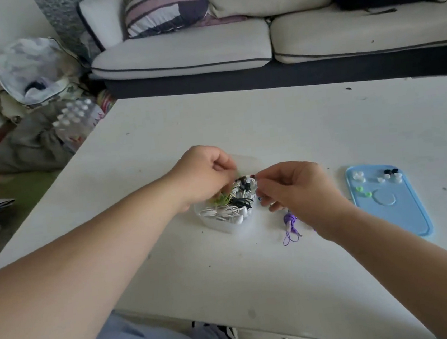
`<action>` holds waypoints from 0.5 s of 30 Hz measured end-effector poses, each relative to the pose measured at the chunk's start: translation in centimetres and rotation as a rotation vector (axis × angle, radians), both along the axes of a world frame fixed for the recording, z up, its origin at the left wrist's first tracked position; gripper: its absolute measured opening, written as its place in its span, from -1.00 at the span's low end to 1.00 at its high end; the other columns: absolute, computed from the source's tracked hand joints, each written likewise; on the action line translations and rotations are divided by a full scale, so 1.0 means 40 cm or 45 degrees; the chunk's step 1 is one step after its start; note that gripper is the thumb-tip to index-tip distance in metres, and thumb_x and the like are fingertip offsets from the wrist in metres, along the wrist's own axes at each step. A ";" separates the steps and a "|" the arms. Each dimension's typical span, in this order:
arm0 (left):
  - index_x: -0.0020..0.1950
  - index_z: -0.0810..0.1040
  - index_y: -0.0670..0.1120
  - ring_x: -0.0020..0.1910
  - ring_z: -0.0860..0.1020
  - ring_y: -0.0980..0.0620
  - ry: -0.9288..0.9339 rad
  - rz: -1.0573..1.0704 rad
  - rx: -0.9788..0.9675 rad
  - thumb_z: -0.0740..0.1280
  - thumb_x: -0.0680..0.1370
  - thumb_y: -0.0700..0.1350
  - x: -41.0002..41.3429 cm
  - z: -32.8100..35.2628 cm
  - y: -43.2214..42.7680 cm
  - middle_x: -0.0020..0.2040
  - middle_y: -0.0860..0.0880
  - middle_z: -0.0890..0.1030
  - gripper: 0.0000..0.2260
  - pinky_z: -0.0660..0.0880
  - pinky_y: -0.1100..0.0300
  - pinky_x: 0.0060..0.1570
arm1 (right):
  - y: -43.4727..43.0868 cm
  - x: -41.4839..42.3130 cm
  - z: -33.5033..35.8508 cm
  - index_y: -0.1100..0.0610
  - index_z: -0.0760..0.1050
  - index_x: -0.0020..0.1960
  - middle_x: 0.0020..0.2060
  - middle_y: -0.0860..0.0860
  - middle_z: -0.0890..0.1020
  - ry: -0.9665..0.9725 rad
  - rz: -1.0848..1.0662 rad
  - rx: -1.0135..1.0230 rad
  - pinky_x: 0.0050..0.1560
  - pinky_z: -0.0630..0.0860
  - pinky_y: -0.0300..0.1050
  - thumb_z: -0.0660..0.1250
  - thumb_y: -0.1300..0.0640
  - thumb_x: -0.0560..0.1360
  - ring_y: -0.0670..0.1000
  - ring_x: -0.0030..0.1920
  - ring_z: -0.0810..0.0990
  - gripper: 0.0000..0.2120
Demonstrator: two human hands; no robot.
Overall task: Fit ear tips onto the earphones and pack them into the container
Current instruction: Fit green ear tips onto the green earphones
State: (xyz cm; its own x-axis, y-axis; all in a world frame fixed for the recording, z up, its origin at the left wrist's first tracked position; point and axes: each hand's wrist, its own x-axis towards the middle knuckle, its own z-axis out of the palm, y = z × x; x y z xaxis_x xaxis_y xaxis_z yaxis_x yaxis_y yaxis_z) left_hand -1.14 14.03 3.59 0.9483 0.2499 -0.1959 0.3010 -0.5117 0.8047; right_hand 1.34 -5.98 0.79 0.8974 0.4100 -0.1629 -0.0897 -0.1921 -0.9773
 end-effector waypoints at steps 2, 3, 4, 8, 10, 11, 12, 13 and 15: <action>0.01 0.71 -0.09 -0.22 0.59 0.07 0.103 -0.192 0.265 0.47 0.54 -0.24 -0.004 -0.038 0.002 -0.21 0.08 0.65 -0.91 0.47 0.37 -0.26 | 0.009 -0.010 -0.009 0.15 0.69 -0.04 -0.21 0.13 0.74 0.021 0.024 0.001 -0.18 0.67 -0.06 0.37 0.30 0.57 0.02 -0.27 0.70 -0.86; 0.01 0.72 -0.05 -0.17 0.60 0.07 0.192 -0.298 0.372 0.45 0.53 -0.23 -0.005 -0.046 0.000 -0.18 0.12 0.65 -0.88 0.48 0.36 -0.23 | 0.011 -0.013 -0.013 0.14 0.70 -0.04 -0.22 0.12 0.74 0.035 0.030 0.002 -0.15 0.68 -0.02 0.37 0.30 0.57 0.03 -0.27 0.70 -0.86; 0.02 0.73 -0.01 -0.11 0.62 0.06 0.297 -0.388 0.434 0.46 0.52 -0.20 -0.007 -0.051 0.000 -0.13 0.12 0.66 -0.86 0.52 0.33 -0.16 | 0.013 -0.015 -0.014 0.14 0.70 -0.03 -0.22 0.12 0.74 0.049 0.034 0.002 -0.13 0.69 0.00 0.38 0.30 0.57 0.04 -0.27 0.70 -0.86; 0.10 0.70 0.10 -0.11 0.60 0.12 0.308 -0.491 0.595 0.54 0.46 -0.10 -0.005 -0.027 -0.008 -0.06 0.15 0.62 -0.76 0.53 0.25 -0.13 | 0.008 -0.004 -0.015 0.15 0.69 -0.03 -0.23 0.12 0.74 0.067 0.003 -0.005 -0.12 0.68 0.02 0.37 0.29 0.58 0.05 -0.28 0.70 -0.87; 0.12 0.67 0.09 -0.19 0.51 0.18 0.221 -0.464 0.692 0.52 0.45 -0.15 0.000 -0.012 -0.009 -0.10 0.18 0.52 -0.73 0.44 0.29 -0.25 | 0.001 0.005 -0.016 0.18 0.69 -0.02 -0.23 0.13 0.74 0.089 -0.035 -0.009 -0.10 0.67 0.05 0.38 0.27 0.58 0.05 -0.28 0.69 -0.89; 0.12 0.66 0.09 -0.16 0.50 0.16 0.212 -0.465 0.765 0.51 0.45 -0.16 0.000 -0.009 -0.008 -0.07 0.17 0.50 -0.72 0.42 0.28 -0.25 | -0.001 0.007 -0.019 0.19 0.69 -0.02 -0.22 0.14 0.74 0.099 -0.047 -0.019 -0.09 0.67 0.07 0.38 0.26 0.58 0.04 -0.28 0.69 -0.89; 0.12 0.65 0.09 -0.12 0.52 0.10 0.226 -0.473 0.850 0.51 0.46 -0.16 0.000 -0.012 -0.012 -0.02 0.14 0.52 -0.72 0.42 0.26 -0.24 | -0.006 0.007 -0.022 0.19 0.69 -0.03 -0.22 0.14 0.74 0.106 -0.049 -0.042 -0.08 0.67 0.08 0.38 0.26 0.58 0.04 -0.28 0.69 -0.89; 0.11 0.66 0.07 -0.10 0.54 0.05 0.265 -0.483 0.927 0.49 0.46 -0.17 -0.002 -0.016 -0.014 0.03 0.10 0.56 -0.75 0.41 0.25 -0.25 | -0.007 0.006 -0.026 0.19 0.69 -0.04 -0.22 0.13 0.74 0.110 -0.038 -0.068 -0.08 0.67 0.08 0.37 0.25 0.58 0.03 -0.28 0.69 -0.89; 0.04 0.66 0.02 -0.20 0.53 0.04 0.363 -0.507 0.988 0.41 0.50 -0.22 -0.007 -0.034 -0.023 0.04 0.02 0.65 -0.82 0.35 0.30 -0.38 | -0.010 0.001 -0.031 0.19 0.69 -0.06 -0.23 0.10 0.74 0.118 -0.005 -0.117 -0.08 0.67 0.08 0.37 0.25 0.58 0.02 -0.27 0.70 -0.88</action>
